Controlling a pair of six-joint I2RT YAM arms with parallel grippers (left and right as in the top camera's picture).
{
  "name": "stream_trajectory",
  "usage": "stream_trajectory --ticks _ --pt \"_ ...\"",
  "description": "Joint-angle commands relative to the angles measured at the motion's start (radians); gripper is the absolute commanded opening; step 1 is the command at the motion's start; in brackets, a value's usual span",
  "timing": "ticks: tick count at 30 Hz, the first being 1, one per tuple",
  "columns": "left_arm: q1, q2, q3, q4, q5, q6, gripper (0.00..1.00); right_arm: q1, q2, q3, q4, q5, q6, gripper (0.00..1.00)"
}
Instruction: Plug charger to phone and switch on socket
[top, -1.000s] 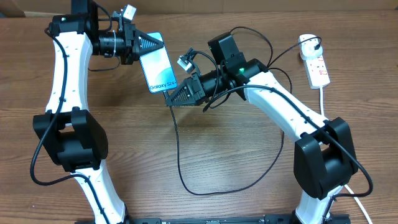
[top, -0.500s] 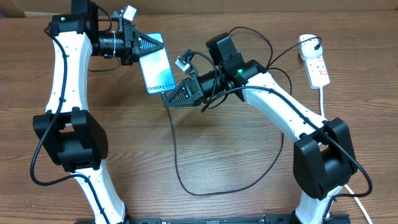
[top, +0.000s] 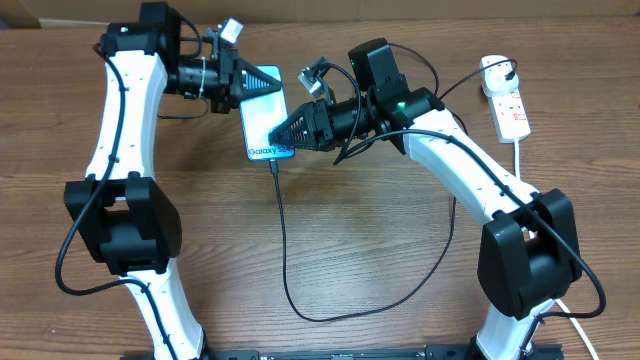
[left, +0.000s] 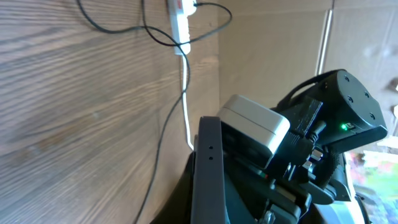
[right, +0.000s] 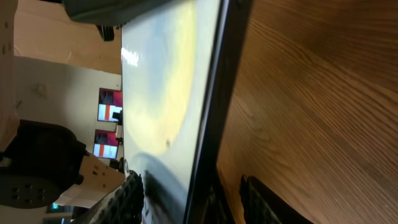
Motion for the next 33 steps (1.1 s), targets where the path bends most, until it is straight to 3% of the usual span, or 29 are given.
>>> stream_trajectory --ticks 1,12,21,25,33 --pt "0.021 -0.010 0.002 -0.001 -0.024 -0.007 0.04 -0.030 -0.026 0.026 -0.013 0.010 -0.021 0.51" --pt "0.025 -0.005 0.000 0.010 -0.313 -0.005 0.04 -0.150 -0.026 0.026 -0.185 0.085 -0.142 0.61" --pt "0.008 0.055 -0.052 0.071 -0.360 0.038 0.04 -0.164 -0.026 0.026 -0.397 0.354 -0.241 0.63" --pt "-0.031 0.105 -0.055 0.074 -0.389 0.104 0.04 -0.165 -0.026 0.026 -0.429 0.417 -0.240 0.66" --pt "-0.087 0.211 -0.055 0.134 -0.518 0.090 0.04 -0.165 -0.026 0.026 -0.475 0.504 -0.240 0.66"
